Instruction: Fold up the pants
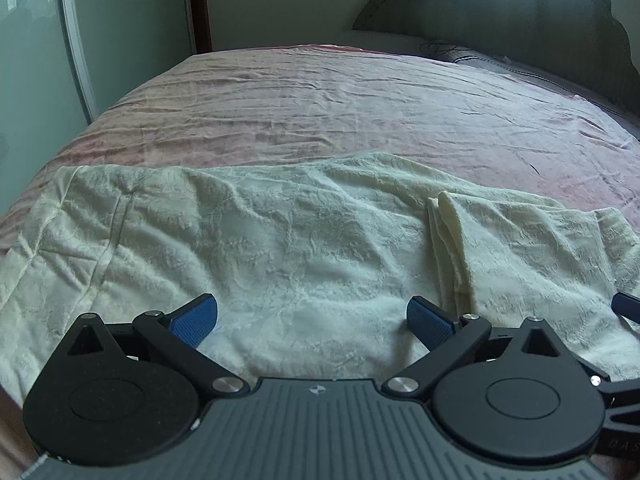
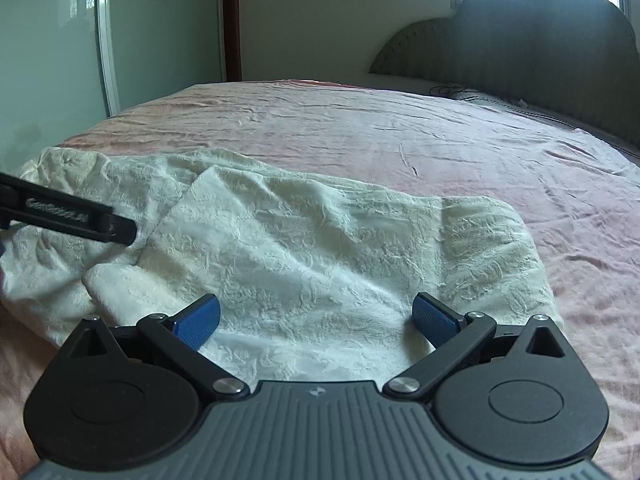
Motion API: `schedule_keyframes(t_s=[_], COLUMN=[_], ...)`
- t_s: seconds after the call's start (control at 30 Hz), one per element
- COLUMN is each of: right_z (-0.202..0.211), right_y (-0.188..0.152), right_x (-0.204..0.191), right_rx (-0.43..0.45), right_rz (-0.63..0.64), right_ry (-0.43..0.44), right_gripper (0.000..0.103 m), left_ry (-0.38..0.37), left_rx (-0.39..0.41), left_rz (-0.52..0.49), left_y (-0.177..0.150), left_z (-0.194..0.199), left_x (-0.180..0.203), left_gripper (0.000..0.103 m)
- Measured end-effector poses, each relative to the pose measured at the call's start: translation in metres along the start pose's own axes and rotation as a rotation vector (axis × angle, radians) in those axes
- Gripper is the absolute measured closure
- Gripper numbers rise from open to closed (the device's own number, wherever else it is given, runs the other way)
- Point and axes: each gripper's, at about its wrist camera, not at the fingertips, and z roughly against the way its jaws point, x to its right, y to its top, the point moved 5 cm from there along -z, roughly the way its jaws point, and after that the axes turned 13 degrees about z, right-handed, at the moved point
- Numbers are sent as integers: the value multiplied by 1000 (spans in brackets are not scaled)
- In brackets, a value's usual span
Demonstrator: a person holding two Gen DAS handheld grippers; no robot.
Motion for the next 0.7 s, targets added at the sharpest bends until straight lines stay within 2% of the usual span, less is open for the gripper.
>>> schedule_keyframes(t_s=[0.3, 0.47, 0.5, 0.57, 0.7], right_z=[-1, 5, 11, 24, 46], right_y=[-1, 8, 15, 33, 62], right_x=[3, -2, -10, -39, -117], right_rx=[1, -28, -6, 68, 207], right_rz=[-27, -24, -6, 104, 420], right_ry=[15, -29, -17, 40, 67], right_gripper=[0, 0, 0, 0, 1], left_ry=[-19, -119, -122, -102, -57], left_rx=[19, 45, 47, 35, 43], left_rz=[-36, -9, 14, 71, 232], left_y=[-7, -2, 1, 8, 24], left_z=[10, 41, 48, 60, 86], left_x=[-3, -20, -30, -56, -125], left_gripper=[3, 5, 4, 3, 3])
